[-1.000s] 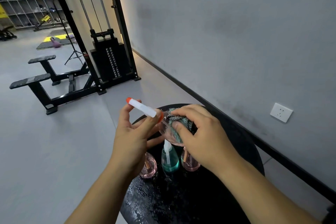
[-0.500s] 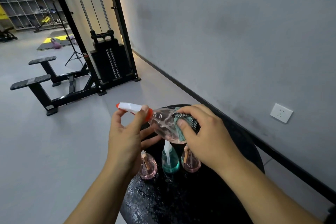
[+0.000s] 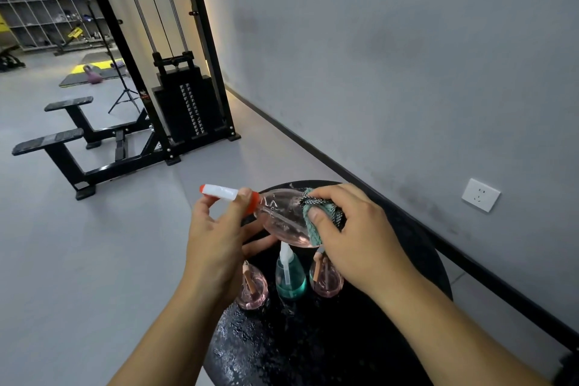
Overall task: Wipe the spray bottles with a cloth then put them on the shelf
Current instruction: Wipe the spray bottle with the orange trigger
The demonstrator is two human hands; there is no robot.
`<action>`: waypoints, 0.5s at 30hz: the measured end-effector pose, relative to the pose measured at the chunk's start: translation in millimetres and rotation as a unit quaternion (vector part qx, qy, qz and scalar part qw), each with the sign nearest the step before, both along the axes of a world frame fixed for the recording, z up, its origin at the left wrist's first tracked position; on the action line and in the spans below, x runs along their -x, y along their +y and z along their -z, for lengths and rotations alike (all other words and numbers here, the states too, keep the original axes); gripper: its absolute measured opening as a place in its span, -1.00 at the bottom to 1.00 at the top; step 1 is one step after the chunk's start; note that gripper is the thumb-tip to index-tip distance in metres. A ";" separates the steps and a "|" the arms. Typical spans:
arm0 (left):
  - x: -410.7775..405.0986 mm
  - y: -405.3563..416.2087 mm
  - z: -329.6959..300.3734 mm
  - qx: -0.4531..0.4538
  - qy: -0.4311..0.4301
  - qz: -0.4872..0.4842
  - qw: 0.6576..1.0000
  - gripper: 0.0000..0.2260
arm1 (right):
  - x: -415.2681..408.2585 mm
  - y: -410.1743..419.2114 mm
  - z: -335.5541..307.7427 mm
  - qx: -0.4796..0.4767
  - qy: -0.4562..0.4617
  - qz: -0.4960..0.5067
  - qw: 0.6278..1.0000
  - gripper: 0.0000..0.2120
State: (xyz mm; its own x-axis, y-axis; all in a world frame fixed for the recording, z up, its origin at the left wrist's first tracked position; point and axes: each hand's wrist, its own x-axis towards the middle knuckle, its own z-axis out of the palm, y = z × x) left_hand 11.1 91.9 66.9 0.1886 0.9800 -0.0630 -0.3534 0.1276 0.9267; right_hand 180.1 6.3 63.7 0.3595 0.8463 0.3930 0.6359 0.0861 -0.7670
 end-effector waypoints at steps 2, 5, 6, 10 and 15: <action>-0.7 -2.5 2.1 -0.017 0.005 0.020 1.000 -0.54 | 2.1 -0.6 -0.2 0.003 -0.013 -0.011 1.000 -0.78; 0.2 -6.2 3.6 -0.059 0.019 0.046 0.997 -0.68 | 3.7 -0.5 -2.5 0.012 -0.037 -0.031 0.999 -0.77; 1.7 -6.6 3.0 -0.073 0.022 0.051 0.996 -0.74 | 2.6 0.2 -3.2 0.015 -0.035 -0.030 0.999 -0.78; 7.4 -4.1 1.1 -0.113 0.017 0.044 0.992 -0.79 | -6.5 1.2 -3.1 0.022 0.017 -0.001 1.000 -0.82; 5.1 -6.4 4.2 -0.143 0.034 0.071 0.987 -0.77 | 1.4 -0.4 -4.0 0.008 0.001 -0.025 1.000 -0.79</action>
